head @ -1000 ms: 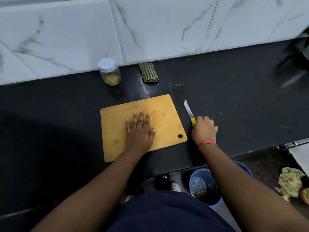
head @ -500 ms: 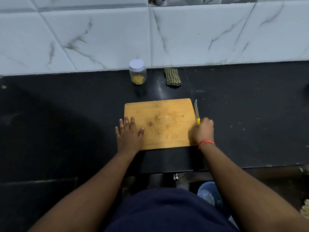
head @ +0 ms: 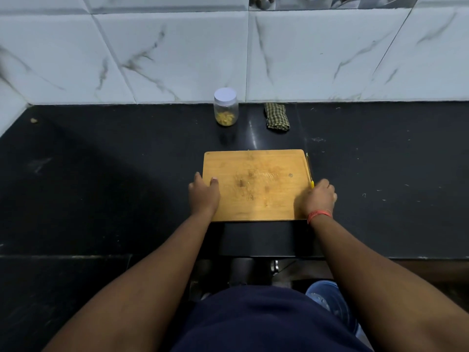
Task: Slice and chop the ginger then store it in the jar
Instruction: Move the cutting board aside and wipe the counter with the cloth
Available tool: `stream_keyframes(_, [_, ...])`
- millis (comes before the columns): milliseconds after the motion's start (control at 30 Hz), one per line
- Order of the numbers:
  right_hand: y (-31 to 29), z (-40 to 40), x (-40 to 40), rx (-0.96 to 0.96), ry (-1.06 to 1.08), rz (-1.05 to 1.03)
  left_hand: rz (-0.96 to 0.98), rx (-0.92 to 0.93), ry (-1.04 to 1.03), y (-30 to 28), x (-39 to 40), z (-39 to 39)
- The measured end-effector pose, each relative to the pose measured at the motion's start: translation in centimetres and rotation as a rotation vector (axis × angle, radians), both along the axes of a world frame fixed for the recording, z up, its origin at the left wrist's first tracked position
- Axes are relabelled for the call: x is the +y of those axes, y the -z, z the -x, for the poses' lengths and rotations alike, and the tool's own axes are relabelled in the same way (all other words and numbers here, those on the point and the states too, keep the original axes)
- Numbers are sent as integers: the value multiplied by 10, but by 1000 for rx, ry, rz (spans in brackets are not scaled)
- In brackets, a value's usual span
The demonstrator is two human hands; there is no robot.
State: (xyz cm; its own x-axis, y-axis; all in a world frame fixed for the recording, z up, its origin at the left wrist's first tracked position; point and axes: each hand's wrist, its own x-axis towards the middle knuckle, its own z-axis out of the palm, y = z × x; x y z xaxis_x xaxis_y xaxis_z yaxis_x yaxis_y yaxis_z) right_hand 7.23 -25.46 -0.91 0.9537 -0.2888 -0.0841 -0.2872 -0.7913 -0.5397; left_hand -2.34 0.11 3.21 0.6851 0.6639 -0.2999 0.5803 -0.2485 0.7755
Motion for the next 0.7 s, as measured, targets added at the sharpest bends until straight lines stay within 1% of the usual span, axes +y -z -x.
stream_keyframes(67, [-1, 2, 1, 2, 6, 0, 158, -23, -116, -5, 11, -2])
stream_keyframes(133, [-4, 5, 3, 1, 15, -9, 277, -48, -164, -5, 20, -2])
stream_keyframes(233, [-8, 9, 4, 0, 37, 5, 483, -83, -205, 0, 32, -4])
stream_keyframes(300, [-10, 11, 4, 3, 44, 2, 588, -110, -169, -8, 31, -4])
stream_keyframes(433, [-15, 14, 2, -3, 46, -22, 562, -94, -36, -22, 25, -4])
stream_keyframes(533, [-20, 18, -2, -29, 57, -100, 536, -113, -5, -21, 28, -1])
stream_keyframes(600, [-28, 23, -5, -74, 82, -142, 509, -127, 5, -19, 27, -2])
stream_keyframes(700, [-42, 39, -7, -157, 76, -134, 497, -148, 36, -17, 19, -6])
